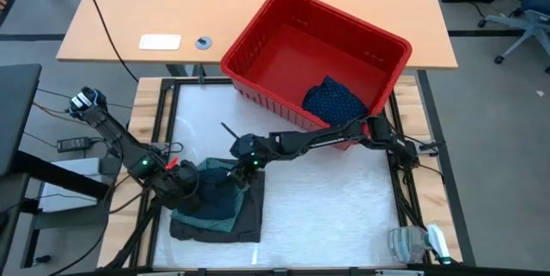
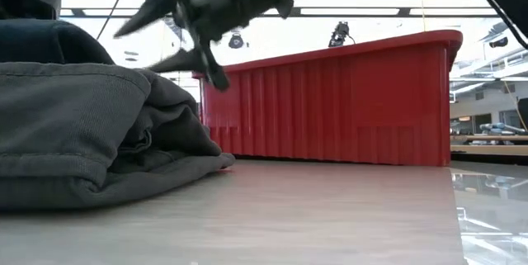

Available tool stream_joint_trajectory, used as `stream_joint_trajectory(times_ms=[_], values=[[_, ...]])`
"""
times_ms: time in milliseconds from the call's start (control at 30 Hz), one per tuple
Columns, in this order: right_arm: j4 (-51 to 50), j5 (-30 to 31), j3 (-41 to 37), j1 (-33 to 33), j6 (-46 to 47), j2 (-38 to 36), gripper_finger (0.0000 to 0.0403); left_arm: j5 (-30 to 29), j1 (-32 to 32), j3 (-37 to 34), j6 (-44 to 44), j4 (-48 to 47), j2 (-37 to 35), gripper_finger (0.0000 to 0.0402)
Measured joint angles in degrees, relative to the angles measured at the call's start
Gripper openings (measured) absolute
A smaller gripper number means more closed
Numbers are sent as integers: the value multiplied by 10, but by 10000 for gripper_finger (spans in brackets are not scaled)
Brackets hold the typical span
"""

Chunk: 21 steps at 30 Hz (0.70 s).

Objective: Fold laundry
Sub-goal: Put the dark blue shorts into the red bin

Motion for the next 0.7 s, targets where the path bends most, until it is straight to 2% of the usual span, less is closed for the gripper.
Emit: stream_joint_trajectory(times_ms=[133,200,333,467,567,700], values=[[10,25,0,4,-62,-26,234,13,0,55,6,-28,-10,188],[10,48,0,9,-98,-31,234,-5,0,96,27,-74,-11,188],[25,49,0,12,-172,-27,234,-41,0,151,60,-153,-11,188],[54,52,0,-2,-247,-16,235,-43,0,151,62,-142,-8,188],[98,36,-1,-14,-268,-1,242,-41,0,130,60,-109,3,188],[128,34,0,-21,-285,12,257,-6,3,102,44,-91,25,188]])
